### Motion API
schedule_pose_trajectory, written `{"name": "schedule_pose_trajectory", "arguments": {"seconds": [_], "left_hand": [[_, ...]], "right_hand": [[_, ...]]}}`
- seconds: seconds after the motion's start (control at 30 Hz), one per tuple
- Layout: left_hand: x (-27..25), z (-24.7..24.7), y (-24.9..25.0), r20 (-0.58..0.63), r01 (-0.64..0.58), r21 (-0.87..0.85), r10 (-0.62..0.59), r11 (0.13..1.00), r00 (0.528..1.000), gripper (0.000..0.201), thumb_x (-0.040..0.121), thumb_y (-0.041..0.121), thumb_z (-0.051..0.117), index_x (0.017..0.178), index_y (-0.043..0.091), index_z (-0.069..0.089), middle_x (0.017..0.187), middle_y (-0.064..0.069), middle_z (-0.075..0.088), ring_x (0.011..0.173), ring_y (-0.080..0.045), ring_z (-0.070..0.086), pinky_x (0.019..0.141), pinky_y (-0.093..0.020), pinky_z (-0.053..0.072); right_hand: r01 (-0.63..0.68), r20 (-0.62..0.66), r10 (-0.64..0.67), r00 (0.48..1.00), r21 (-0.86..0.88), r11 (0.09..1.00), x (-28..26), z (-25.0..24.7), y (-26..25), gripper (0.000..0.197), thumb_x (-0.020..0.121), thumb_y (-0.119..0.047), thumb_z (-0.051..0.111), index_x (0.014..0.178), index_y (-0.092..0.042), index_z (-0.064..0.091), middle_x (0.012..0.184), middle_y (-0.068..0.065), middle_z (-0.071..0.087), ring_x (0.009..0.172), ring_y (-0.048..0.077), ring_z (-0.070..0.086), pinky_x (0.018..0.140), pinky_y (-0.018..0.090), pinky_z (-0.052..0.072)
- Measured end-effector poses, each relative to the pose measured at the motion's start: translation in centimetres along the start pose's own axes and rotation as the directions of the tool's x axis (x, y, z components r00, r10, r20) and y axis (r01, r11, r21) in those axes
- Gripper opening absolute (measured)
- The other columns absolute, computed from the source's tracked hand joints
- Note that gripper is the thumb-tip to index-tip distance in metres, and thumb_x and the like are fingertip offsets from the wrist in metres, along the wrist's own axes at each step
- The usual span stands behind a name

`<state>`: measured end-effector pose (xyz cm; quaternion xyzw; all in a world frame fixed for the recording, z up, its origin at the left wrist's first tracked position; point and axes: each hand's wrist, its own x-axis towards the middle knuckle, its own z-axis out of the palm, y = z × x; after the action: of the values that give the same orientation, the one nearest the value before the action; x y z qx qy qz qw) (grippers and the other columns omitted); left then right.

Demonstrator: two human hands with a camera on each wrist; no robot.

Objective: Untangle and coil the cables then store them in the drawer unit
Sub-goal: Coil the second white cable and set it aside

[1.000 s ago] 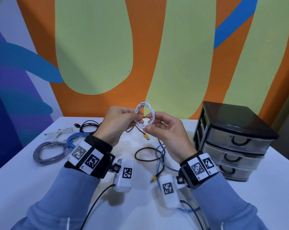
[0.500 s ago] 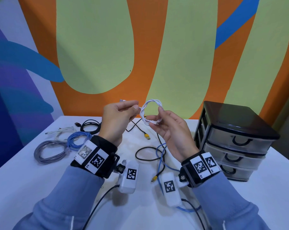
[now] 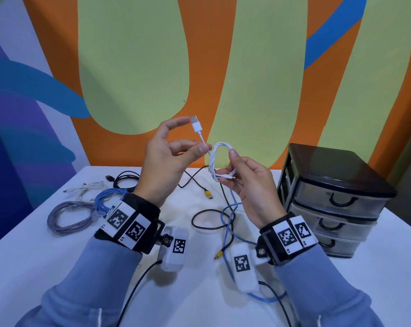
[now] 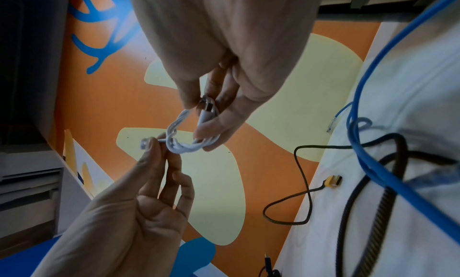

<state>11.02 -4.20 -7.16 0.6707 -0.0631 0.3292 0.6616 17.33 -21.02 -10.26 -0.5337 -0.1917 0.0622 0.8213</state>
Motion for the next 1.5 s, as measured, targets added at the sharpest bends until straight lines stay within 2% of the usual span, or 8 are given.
{"name": "schedule_pose_trajectory", "arguments": {"seconds": [0.13, 0.33, 0.63, 0.8, 0.9, 1.1, 1.37, 1.5], "left_hand": [[-0.1, -0.2, 0.0, 0.07, -0.037, 0.078, 0.031, 0.996, 0.997, 0.018, 0.082, 0.013, 0.087, 0.098, 0.009, 0.082, 0.098, -0.007, 0.083, 0.098, -0.022, 0.077, 0.094, -0.034, 0.057], [0.1, -0.7, -0.3, 0.223, -0.035, 0.267, -0.026, 0.963, 0.974, 0.007, 0.087, 0.011, 0.086, 0.094, 0.01, 0.085, 0.115, -0.002, 0.079, 0.115, -0.012, 0.072, 0.099, -0.03, 0.057], [0.3, -0.6, -0.2, 0.029, 0.1, 0.307, -0.114, 0.947, 0.993, 0.022, 0.079, 0.002, 0.083, 0.095, 0.013, 0.074, 0.073, -0.007, 0.071, 0.061, -0.026, 0.069, 0.067, -0.046, 0.059], [-0.1, 0.0, -0.6, 0.002, -0.012, 0.662, 0.014, 0.75, 1.0, 0.006, 0.087, 0.023, 0.073, 0.088, 0.02, 0.078, 0.06, 0.001, 0.072, 0.061, -0.021, 0.072, 0.065, -0.043, 0.06], [-0.2, 0.1, -1.1, -0.015, -0.007, 0.77, 0.029, 0.638, 0.999, 0.02, 0.093, 0.028, 0.062, 0.089, 0.018, 0.079, 0.061, -0.004, 0.07, 0.066, -0.029, 0.067, 0.065, -0.045, 0.056], [0.7, -0.9, -0.6, -0.024, 0.311, 0.289, -0.318, 0.906, 0.948, 0.003, 0.089, 0.006, 0.072, 0.09, 0.009, 0.072, 0.085, -0.01, 0.081, 0.076, -0.02, 0.064, 0.072, -0.035, 0.046], [0.9, -1.1, -1.0, -0.02, 0.108, 0.319, -0.107, 0.942, 0.994, 0.016, 0.092, 0.014, 0.083, 0.103, 0.012, 0.073, 0.081, -0.015, 0.079, 0.066, -0.018, 0.07, 0.071, -0.037, 0.06], [1.7, -2.7, -1.3, -0.104, 0.03, 0.431, 0.017, 0.902, 0.994, 0.007, 0.09, 0.021, 0.083, 0.092, 0.02, 0.077, 0.075, -0.004, 0.078, 0.073, -0.025, 0.078, 0.081, -0.05, 0.066]], "right_hand": [[0.018, -0.009, -0.019, 1.0, -0.052, 0.998, 0.1, -0.1, 0.1, 0.034, 0.1, -0.031, 0.068, 0.082, -0.002, 0.066, 0.079, 0.018, 0.071, 0.079, 0.03, 0.073, 0.07, 0.024, 0.058], [0.09, 0.031, -0.086, 0.996, -0.145, 0.985, 0.1, -0.1, 0.2, 0.028, 0.101, -0.025, 0.068, 0.089, -0.001, 0.073, 0.072, 0.011, 0.069, 0.075, 0.028, 0.071, 0.075, 0.035, 0.062], [0.101, 0.179, -0.069, 0.981, -0.177, 0.979, 0.1, -0.1, 0.5, 0.008, 0.094, 0.002, 0.069, 0.099, -0.003, 0.071, 0.083, 0.005, 0.072, 0.08, 0.022, 0.069, 0.075, 0.028, 0.056], [0.154, 0.219, -0.09, 0.972, -0.296, 0.943, -0.1, -0.1, 1.0, 0.026, 0.084, 0.012, 0.074, 0.099, -0.008, 0.07, 0.081, -0.009, 0.069, 0.077, 0.014, 0.062, 0.072, 0.028, 0.057], [0.173, 0.203, -0.113, 0.973, -0.306, 0.936, -0.1, 0.0, 0.9, 0.028, 0.084, 0.011, 0.074, 0.105, -0.007, 0.073, 0.093, 0.008, 0.072, 0.085, 0.016, 0.063, 0.08, 0.034, 0.059], [0.158, 0.047, -0.152, 0.987, -0.229, 0.96, 0.7, -0.7, 1.3, 0.029, 0.09, -0.004, 0.079, 0.118, -0.012, 0.073, 0.098, 0.022, 0.075, 0.088, 0.022, 0.072, 0.089, 0.034, 0.06], [0.202, -0.026, -0.209, 0.978, -0.166, 0.965, 0.5, -0.6, 0.6, 0.028, 0.084, -0.012, 0.086, 0.107, -0.004, 0.075, 0.085, 0.018, 0.077, 0.078, 0.022, 0.074, 0.079, 0.031, 0.061], [0.087, 0.052, -0.071, 0.996, -0.455, 0.886, 1.1, -1.8, 1.0, 0.042, 0.08, -0.028, 0.091, 0.117, -0.023, 0.073, 0.106, 0.008, 0.076, 0.1, 0.018, 0.072, 0.085, 0.026, 0.056]]}}
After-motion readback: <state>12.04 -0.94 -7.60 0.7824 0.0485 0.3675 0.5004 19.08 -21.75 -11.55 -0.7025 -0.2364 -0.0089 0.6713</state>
